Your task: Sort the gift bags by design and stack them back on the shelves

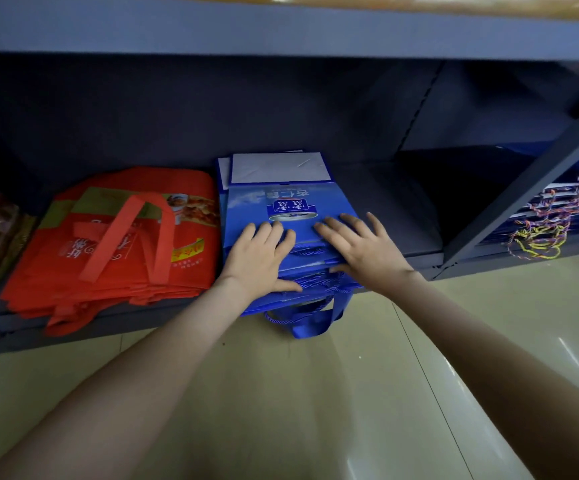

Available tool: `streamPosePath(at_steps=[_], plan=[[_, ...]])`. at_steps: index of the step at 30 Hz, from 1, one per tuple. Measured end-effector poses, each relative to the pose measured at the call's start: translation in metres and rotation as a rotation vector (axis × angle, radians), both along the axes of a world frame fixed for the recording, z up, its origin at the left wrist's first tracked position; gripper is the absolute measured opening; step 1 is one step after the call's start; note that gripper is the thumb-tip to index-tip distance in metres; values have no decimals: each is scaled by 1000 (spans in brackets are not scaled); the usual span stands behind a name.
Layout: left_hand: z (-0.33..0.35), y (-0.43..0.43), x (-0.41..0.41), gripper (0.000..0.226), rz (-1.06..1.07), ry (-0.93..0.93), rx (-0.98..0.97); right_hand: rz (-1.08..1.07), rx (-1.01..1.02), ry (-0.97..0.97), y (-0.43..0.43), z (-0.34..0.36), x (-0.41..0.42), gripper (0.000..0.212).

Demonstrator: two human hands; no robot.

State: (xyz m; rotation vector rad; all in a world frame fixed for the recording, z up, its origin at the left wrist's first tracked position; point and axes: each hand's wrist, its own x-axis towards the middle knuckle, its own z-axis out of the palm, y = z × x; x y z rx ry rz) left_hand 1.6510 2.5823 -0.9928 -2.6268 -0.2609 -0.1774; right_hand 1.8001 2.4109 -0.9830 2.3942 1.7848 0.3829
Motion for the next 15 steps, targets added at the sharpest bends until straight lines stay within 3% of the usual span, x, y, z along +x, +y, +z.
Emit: streamPosePath(at_steps=[3,6,8,11,15], plan=[[9,7,4,80,-53,-218,-160,-12,54,67,5,12,9,92],[8,7,-3,72,-128,-278,-365,-109,-33,490,-1,10,17,97],[-3,4,-17,75,-131,-289,-410,-148,-30,636,-6,6,19,103],[-14,1,-30,95,-8,-265,-378,-163,48,612,-6,-2,17,98],[-25,-17,-26,118,102,-148,-269,-110,93,405,-3,-18,8,78]])
